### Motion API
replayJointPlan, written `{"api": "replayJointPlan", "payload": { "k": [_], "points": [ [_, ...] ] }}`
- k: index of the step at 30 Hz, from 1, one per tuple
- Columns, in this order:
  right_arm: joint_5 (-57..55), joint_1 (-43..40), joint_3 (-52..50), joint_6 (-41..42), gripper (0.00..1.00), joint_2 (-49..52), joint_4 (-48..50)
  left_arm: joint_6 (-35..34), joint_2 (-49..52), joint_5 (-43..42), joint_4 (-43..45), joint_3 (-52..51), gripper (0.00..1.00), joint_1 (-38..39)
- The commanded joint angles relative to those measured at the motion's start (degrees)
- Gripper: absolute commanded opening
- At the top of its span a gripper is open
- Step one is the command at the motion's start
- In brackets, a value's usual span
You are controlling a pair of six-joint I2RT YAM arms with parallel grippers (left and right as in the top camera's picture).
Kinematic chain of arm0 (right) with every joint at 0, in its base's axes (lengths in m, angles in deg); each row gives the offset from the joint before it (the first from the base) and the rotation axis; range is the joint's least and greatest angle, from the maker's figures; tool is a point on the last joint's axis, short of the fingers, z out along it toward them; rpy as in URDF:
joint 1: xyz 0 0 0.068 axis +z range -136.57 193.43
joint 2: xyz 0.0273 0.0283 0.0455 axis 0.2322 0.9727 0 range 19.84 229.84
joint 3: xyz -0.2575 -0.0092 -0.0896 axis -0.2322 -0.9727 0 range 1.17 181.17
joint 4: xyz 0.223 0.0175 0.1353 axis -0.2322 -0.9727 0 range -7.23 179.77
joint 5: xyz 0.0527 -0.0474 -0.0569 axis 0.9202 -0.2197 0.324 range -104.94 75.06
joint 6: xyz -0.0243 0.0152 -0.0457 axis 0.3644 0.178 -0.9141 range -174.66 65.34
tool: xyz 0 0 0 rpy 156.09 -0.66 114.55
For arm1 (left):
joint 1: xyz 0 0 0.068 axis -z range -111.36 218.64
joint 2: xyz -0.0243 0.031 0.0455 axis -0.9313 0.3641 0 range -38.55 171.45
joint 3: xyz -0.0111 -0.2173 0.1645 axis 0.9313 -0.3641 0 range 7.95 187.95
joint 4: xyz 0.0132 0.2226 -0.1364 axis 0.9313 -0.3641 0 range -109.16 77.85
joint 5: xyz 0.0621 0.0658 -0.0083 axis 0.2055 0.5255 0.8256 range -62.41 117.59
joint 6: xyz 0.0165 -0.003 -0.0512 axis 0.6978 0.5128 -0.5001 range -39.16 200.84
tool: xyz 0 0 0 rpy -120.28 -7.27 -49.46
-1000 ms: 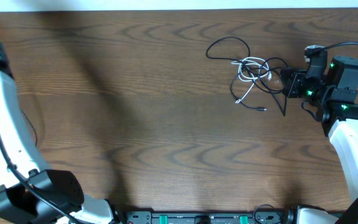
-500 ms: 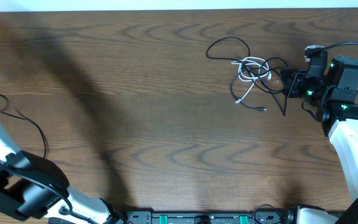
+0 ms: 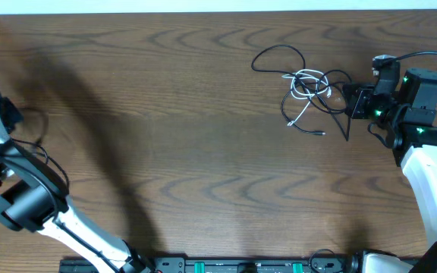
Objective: Untangle cables
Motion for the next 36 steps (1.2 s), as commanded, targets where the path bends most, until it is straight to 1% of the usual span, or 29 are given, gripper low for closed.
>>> {"api": "replayJointPlan", "payload": {
  "k": [1, 4, 5, 6, 7, 9, 11, 12, 19, 25, 27, 31, 36],
  "points": [
    [0.17, -0.17, 0.44, 0.59, 0.01, -0.96, -0.07, -1.36, 2.32, -1.03, -0.94, -0.42, 0.08, 0.11],
    [0.17, -0.17, 0.44, 0.59, 0.01, -0.96, -0.09, -1.46, 3.19, -1.05, -0.98, -0.48, 0.08, 0.11],
    [0.17, -0.17, 0.44, 0.61, 0.01, -0.96, -0.09, -1.44, 3.19, -1.05, -0.96, -0.48, 0.37, 0.11],
    [0.15, -0.17, 0.44, 0.59, 0.01, -0.96, -0.07, -1.42, 3.19, -1.05, -0.92, -0.48, 0.54, 0.11],
    [0.17, -0.17, 0.44, 0.59, 0.01, -0.96, -0.07, -1.4, 3.19, -1.05, -0.9, -0.48, 0.65, 0.09],
    [0.15, -0.17, 0.44, 0.61, 0.01, -0.96, -0.07, -1.42, 3.19, -1.05, -0.72, -0.48, 0.68, 0.07],
    [0.17, -0.17, 0.44, 0.61, 0.01, -0.94, -0.07, -1.42, 3.19, -1.05, -0.48, -0.48, 0.88, 0.07],
    [0.17, -0.17, 0.44, 0.61, 0.01, -0.94, -0.07, -1.42, 3.19, -1.05, -0.26, -0.48, 0.92, 0.07],
    [0.15, -0.17, 0.44, 0.59, 0.01, -0.87, -0.15, -1.4, 3.17, -1.07, 2.62, 0.07, 0.93, 0.07],
    [0.15, -0.17, 0.44, 0.57, 0.01, -0.87, -0.2, -1.4, 1.7, -1.14, 6.4, 4.28, 0.93, 0.13],
    [0.15, -0.17, 0.44, 0.59, 0.01, -0.87, -0.2, -1.11, -0.57, -3.41, 8.5, 6.21, 0.93, 0.11],
    [0.17, -0.17, 0.44, 0.61, 0.01, -0.87, -0.22, -1.11, -4.83, -5.33, 12.2, 7.96, 0.93, 0.13],
    [0.15, -0.17, 0.44, 0.61, 0.01, -0.87, -0.17, -0.11, -10.64, -12.09, 14.78, 8.61, 0.93, 0.15]
  ]
}}
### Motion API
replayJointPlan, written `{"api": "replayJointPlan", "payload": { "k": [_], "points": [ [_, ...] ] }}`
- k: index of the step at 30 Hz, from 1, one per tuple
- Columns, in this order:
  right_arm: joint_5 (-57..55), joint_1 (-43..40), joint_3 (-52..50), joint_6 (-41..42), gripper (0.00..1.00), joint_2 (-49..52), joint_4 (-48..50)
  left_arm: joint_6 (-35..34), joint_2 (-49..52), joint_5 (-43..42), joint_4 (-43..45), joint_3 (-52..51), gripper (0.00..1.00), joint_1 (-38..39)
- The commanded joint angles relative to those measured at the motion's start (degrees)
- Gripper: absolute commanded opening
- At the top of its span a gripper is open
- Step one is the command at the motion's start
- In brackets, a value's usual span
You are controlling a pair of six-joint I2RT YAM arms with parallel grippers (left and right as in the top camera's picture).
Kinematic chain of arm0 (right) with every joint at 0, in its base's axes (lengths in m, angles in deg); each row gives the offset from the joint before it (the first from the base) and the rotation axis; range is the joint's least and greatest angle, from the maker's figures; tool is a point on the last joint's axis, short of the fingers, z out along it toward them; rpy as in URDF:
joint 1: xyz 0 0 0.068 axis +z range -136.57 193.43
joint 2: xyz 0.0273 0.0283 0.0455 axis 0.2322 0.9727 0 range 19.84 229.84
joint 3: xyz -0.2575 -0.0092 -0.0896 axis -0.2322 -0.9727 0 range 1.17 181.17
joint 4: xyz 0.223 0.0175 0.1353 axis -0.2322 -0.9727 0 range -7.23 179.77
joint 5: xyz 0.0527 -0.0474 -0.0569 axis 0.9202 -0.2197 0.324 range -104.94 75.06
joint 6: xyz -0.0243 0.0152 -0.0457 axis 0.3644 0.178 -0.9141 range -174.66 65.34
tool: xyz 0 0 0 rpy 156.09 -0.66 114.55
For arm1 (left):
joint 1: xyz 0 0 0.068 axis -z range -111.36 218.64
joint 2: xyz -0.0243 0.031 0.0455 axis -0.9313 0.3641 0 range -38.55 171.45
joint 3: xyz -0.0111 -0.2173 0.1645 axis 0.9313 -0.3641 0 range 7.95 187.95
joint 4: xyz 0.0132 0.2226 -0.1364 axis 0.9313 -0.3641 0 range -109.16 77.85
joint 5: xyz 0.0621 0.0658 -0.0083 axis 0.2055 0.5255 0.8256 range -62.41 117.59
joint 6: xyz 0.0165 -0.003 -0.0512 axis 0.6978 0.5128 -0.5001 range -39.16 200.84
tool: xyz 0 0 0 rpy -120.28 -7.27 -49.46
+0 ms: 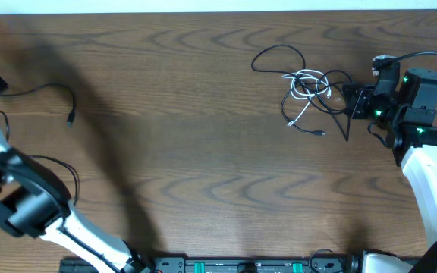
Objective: Untangle cables
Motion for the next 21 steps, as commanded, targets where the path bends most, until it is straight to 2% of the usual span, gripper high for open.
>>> {"api": "replayJointPlan", "payload": {
  "k": [1, 6, 11, 14, 21],
  "points": [
    [0.17, -0.17, 0.44, 0.61, 0.01, -0.87, 0.0, 1.46, -6.64, -7.39, 1.11, 2.56, 0.93, 0.26],
    [0.2, -0.17, 0.44, 0.61, 0.01, -0.87, -0.02, 1.44, -10.08, -14.99, -0.96, 2.56, 0.93, 1.14],
    [0.17, -0.17, 0.44, 0.59, 0.01, -0.87, 0.04, 1.55, -10.56, -17.07, -10.64, 2.54, 0.91, 4.11],
    [0.2, -0.17, 0.44, 0.61, 0.01, -0.87, 0.42, 7.98, -10.47, -21.22, -17.11, 2.54, 0.88, 7.43],
    [0.2, -0.15, 0.44, 0.61, 0.01, -0.87, 0.57, 17.77, -10.4, -21.16, -25.64, 1.79, 0.88, 17.75]
  ]
}}
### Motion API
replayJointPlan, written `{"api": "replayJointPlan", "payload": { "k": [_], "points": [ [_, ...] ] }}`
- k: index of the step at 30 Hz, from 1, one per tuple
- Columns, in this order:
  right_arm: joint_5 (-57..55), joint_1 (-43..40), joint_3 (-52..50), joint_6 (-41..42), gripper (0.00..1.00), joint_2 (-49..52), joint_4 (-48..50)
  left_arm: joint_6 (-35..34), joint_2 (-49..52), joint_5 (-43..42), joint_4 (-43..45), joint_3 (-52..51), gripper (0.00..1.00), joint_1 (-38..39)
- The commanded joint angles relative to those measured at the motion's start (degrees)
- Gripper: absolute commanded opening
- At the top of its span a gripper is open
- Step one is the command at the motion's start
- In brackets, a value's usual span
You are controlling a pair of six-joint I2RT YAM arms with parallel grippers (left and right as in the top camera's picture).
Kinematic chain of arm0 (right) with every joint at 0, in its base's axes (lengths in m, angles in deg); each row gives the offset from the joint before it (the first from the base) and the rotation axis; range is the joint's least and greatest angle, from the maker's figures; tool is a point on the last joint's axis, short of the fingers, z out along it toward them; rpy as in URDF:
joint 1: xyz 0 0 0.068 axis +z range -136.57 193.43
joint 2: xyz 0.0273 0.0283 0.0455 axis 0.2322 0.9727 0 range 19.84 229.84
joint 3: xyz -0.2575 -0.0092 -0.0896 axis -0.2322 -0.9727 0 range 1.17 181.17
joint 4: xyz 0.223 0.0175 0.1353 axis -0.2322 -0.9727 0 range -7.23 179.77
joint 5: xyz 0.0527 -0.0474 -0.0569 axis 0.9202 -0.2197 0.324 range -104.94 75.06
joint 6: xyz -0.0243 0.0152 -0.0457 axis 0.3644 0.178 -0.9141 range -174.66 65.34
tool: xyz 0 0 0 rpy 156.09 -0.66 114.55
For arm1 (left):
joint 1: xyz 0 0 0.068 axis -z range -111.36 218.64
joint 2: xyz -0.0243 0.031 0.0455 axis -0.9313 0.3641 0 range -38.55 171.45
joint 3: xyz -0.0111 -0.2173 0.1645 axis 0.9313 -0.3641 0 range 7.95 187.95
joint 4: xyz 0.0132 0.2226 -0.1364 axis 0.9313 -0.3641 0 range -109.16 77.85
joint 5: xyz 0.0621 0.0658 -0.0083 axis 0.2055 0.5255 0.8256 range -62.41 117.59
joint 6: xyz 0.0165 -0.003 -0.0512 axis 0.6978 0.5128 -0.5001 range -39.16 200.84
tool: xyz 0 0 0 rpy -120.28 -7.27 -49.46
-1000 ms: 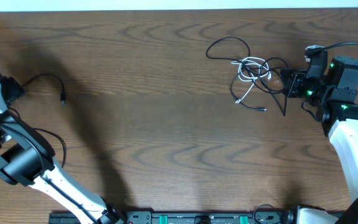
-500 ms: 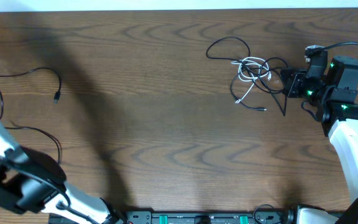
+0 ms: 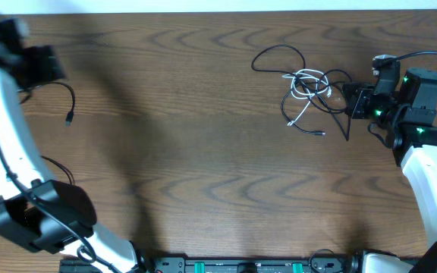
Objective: Untangle cables
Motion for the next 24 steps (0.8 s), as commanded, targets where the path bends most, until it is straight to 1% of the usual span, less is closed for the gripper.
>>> {"api": "replayJointPlan", "payload": {
  "k": [1, 5, 8, 11, 19, 24],
  "points": [
    [0.17, -0.17, 0.44, 0.61, 0.01, -0.87, 0.22, 8.11, 0.48, -1.77, -1.97, -0.98, 0.88, 5.07],
    [0.17, -0.17, 0.44, 0.59, 0.01, -0.87, -0.11, 10.56, 1.84, -1.73, -1.6, -4.17, 0.88, 7.91],
    [0.2, -0.17, 0.44, 0.59, 0.01, -0.87, -0.44, 10.64, 3.8, -1.75, 2.05, -8.35, 0.88, 7.69],
    [0.17, -0.17, 0.44, 0.57, 0.01, -0.87, -0.81, 10.64, 6.43, -1.75, 4.44, -10.14, 0.88, 7.34],
    [0.17, -0.17, 0.44, 0.59, 0.01, -0.87, -0.98, 9.99, 16.04, -1.77, 8.98, -10.38, 0.88, 7.15],
    [0.17, -0.17, 0.44, 0.59, 0.01, -0.87, -1.42, 9.99, 19.85, -1.75, 10.67, -10.38, 0.88, 6.91]
  ]
}}
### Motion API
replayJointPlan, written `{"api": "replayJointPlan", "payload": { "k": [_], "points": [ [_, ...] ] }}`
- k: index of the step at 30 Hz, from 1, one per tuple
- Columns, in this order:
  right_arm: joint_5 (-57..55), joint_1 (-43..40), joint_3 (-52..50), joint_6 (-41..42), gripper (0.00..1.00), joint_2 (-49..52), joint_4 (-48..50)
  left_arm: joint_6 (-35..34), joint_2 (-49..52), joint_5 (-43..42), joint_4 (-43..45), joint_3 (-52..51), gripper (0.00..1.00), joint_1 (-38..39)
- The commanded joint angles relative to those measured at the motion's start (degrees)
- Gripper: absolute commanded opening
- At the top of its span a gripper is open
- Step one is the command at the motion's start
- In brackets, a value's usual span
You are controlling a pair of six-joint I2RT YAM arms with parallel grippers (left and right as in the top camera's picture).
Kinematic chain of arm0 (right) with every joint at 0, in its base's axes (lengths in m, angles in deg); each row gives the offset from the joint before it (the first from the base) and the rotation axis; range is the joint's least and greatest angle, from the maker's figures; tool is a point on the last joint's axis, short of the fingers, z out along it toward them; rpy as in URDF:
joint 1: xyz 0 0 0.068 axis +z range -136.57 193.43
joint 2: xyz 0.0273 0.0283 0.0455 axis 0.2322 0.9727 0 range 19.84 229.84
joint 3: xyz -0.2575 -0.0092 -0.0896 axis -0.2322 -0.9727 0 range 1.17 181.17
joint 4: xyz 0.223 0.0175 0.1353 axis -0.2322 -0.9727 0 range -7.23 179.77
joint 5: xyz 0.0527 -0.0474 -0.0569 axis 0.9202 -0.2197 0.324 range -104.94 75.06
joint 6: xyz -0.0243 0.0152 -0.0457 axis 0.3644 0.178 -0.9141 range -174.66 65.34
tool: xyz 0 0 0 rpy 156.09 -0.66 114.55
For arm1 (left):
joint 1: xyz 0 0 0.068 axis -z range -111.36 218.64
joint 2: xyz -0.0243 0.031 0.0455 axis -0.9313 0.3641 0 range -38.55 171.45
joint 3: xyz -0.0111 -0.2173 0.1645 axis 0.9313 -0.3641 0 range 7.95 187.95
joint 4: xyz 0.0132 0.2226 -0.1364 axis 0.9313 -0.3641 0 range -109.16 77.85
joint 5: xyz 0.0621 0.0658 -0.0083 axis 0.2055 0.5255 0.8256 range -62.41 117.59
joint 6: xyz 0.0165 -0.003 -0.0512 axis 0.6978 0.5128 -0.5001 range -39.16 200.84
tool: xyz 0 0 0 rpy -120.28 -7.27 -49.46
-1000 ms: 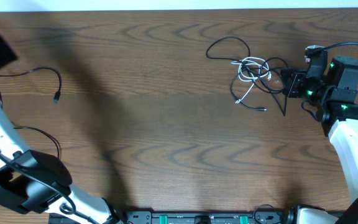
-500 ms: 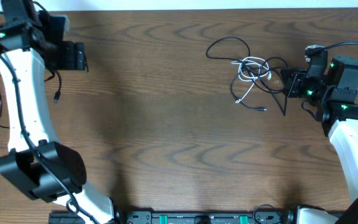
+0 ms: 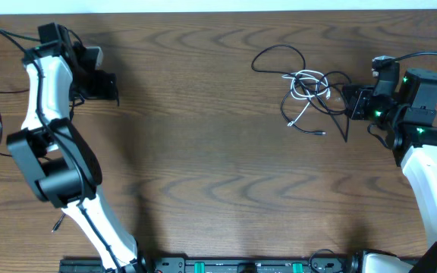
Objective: Untangle cables
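Observation:
The tangle (image 3: 309, 91) lies at the table's far right. It is a white cable (image 3: 308, 82) coiled among thin black cables (image 3: 279, 53). My right gripper (image 3: 350, 102) sits at the tangle's right edge, apparently shut on a black cable whose end (image 3: 346, 133) trails toward the front. At the far left, my left gripper (image 3: 108, 85) hovers with nothing seen between its fingers and looks open. A separate black cable loops along the left edge beside the left arm.
The left arm (image 3: 48, 163) stands folded over the left side of the table, and a small loose connector (image 3: 55, 224) lies near its base. The table's back edge (image 3: 218, 12) runs along the top of the view.
My left gripper has moved right, from the far-left corner to about a quarter of the way across the table. The black cable that hung from it now lies by the left edge. The right arm is unchanged.
My left arm was first low at the left edge with a black cable beside it. It then showed at the far-left edge with that cable and its connector trailing from it, then in the back-left corner. Now the cable is dropped. The right gripper and tangle stayed still.

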Motion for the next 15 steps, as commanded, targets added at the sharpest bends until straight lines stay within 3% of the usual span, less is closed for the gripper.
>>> {"api": "replayJointPlan", "payload": {
  "k": [1, 15],
  "points": [
    [0.17, -0.17, 0.44, 0.59, 0.01, -0.87, -0.22, 0.33, 1.88, -0.31, 0.87, -0.33, 0.88, -0.48],
    [0.17, -0.17, 0.44, 0.61, 0.01, -0.87, -0.31, -1.86, 4.68, 0.11, 5.51, -0.33, 0.91, -7.65]
  ]
}}
